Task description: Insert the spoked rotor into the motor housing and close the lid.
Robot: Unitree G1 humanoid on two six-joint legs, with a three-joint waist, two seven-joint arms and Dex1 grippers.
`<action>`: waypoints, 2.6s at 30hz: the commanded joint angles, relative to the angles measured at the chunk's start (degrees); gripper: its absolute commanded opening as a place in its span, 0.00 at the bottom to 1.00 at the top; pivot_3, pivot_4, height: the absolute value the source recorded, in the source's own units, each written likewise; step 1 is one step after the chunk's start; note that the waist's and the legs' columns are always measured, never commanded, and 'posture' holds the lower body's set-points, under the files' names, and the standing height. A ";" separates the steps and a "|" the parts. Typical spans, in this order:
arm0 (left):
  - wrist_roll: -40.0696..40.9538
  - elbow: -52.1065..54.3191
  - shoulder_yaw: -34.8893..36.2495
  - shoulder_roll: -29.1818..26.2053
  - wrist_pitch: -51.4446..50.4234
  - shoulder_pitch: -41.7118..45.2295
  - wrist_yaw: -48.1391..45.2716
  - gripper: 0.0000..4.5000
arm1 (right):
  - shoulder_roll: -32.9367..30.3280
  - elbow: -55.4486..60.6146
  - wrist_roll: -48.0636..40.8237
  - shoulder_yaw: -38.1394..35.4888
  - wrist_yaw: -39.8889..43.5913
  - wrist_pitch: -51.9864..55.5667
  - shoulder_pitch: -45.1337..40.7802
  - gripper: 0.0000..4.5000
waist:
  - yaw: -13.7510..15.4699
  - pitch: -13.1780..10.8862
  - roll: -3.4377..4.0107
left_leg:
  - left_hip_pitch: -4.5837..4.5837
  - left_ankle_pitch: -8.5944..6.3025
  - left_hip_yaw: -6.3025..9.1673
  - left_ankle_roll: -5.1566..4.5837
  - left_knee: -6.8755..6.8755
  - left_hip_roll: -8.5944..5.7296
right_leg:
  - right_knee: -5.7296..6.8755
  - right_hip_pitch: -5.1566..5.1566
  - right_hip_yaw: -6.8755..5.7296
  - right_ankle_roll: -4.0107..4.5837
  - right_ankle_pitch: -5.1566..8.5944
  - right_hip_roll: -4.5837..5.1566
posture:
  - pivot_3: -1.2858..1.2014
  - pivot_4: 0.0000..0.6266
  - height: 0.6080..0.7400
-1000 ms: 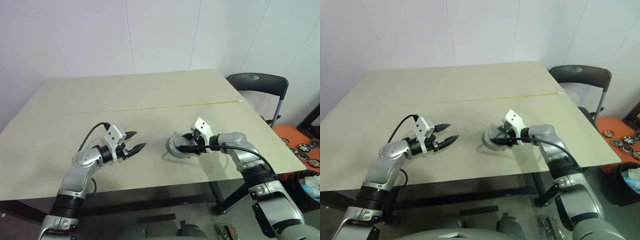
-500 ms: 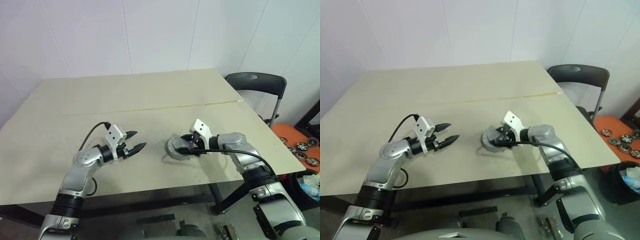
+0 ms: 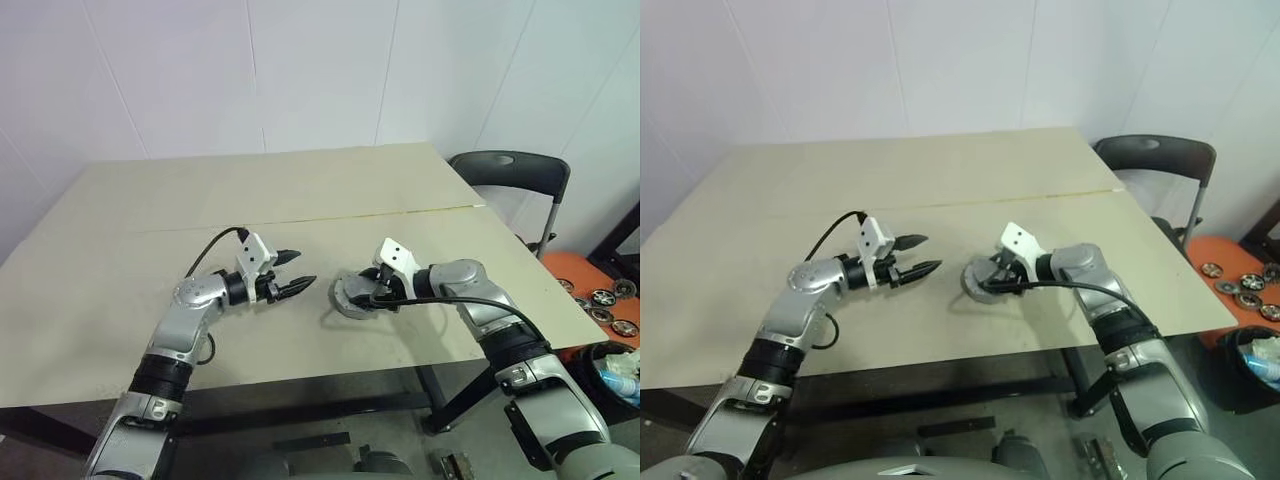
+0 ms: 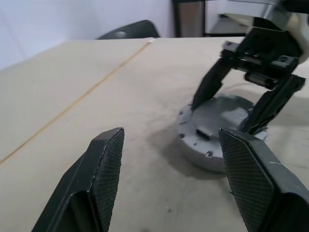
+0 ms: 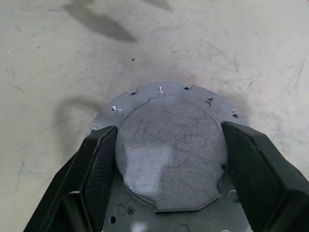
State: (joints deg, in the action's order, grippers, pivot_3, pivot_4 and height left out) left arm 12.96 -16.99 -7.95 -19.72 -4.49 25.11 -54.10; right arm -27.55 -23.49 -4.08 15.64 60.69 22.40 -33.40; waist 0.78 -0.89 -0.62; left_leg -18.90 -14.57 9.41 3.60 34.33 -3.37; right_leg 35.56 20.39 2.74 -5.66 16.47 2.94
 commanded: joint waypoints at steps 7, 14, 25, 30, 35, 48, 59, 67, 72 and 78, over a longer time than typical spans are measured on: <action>-2.58 -10.98 -4.07 3.76 4.98 7.25 -6.31 0.74 | 0.59 -6.79 2.42 3.72 1.13 4.66 3.63 0.68 | -0.09 0.02 0.02 | -0.31 0.00 0.02 -0.01 -0.01 0.02 | 0.03 0.11 0.00 -0.15 -0.11 -0.07 | 0.52 0.00 1.00; -3.50 -20.58 -4.07 9.14 7.06 13.79 -6.09 0.38 | 0.89 -6.68 2.51 4.03 0.68 4.75 3.74 0.68 | -0.10 0.01 0.01 | -0.35 0.01 0.03 -0.01 0.02 0.02 | 0.03 0.13 -0.02 -0.17 -0.10 -0.09 | 0.52 0.00 1.00; -10.76 -33.14 -7.98 15.20 11.90 20.24 -5.90 0.00 | 0.69 -5.00 2.47 4.06 0.36 5.56 4.28 0.68 | -0.26 0.03 0.05 | -0.37 0.00 0.04 -0.01 0.00 0.03 | 0.03 0.15 -0.03 -0.22 -0.12 -0.13 | 0.52 0.00 1.00; -15.40 -33.71 -10.91 14.71 12.95 19.41 -5.73 0.00 | 0.18 -3.90 2.48 3.79 -0.02 5.93 4.36 0.68 | -0.19 0.05 0.07 | -0.37 0.00 0.06 -0.01 0.00 0.03 | 0.02 0.15 -0.05 -0.23 -0.12 -0.14 | 0.52 0.00 1.00; -16.43 -32.84 -11.19 14.11 12.76 18.34 -5.95 0.00 | 0.09 -3.46 2.48 3.89 0.03 6.20 4.03 0.68 | -0.19 0.09 0.11 | -0.37 0.00 0.07 -0.01 -0.02 0.03 | 0.01 0.15 -0.05 -0.24 -0.12 -0.13 | 0.52 0.00 1.00; -14.22 -29.21 -7.90 14.07 12.93 16.99 -4.63 0.00 | -1.10 -5.55 -1.30 -1.43 0.36 6.46 4.73 0.68 | 0.07 0.07 0.13 | -0.41 0.00 0.11 -0.02 -0.04 0.03 | 0.02 0.17 -0.07 -0.24 -0.12 -0.13 | 0.52 0.00 1.00; -14.04 -29.63 -7.81 14.22 13.38 16.93 -3.96 0.00 | -3.61 -1.12 -2.31 -1.07 3.04 8.02 4.95 0.68 | 1.72 0.05 0.13 | -0.56 -0.03 0.19 -0.08 -0.01 -0.15 | -0.08 0.20 -0.15 -0.30 -0.10 0.05 | 0.52 0.00 1.00; -14.05 -29.50 -8.00 14.00 13.65 16.13 -3.66 0.00 | -3.10 2.17 -4.40 -2.11 3.65 9.90 4.23 0.68 | 1.71 0.05 0.14 | -0.61 -0.09 0.18 -0.18 -0.02 -0.18 | -0.09 0.24 -0.15 -0.26 -0.12 0.11 | 0.52 0.00 1.00; -14.07 -29.10 -8.19 13.92 13.58 15.65 -3.50 0.00 | -4.92 4.43 -2.32 0.38 4.25 9.75 4.55 0.68 | 1.67 0.05 0.13 | -0.65 -0.15 0.18 -0.28 -0.05 -0.42 | -0.08 0.29 -0.15 -0.31 -0.08 0.35 | 0.52 0.00 1.00; -14.20 -29.18 -8.49 14.29 13.78 15.35 -3.26 0.00 | -6.40 6.33 -0.62 2.49 3.42 10.45 4.14 0.68 | 1.65 0.05 0.13 | -0.68 -0.33 0.20 -0.60 0.00 -0.81 | -0.09 0.26 -0.08 -0.61 0.10 0.81 | 0.52 0.00 1.00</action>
State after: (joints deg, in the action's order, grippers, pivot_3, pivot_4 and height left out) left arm -0.57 -46.34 -16.06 -5.45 9.48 40.96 -57.33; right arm -32.58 -15.75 -7.63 14.01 62.52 30.09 -31.12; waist 2.43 -0.84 -0.49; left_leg -19.58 -14.93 9.61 2.96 34.33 -4.19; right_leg 35.45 20.64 2.67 -6.29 16.58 3.77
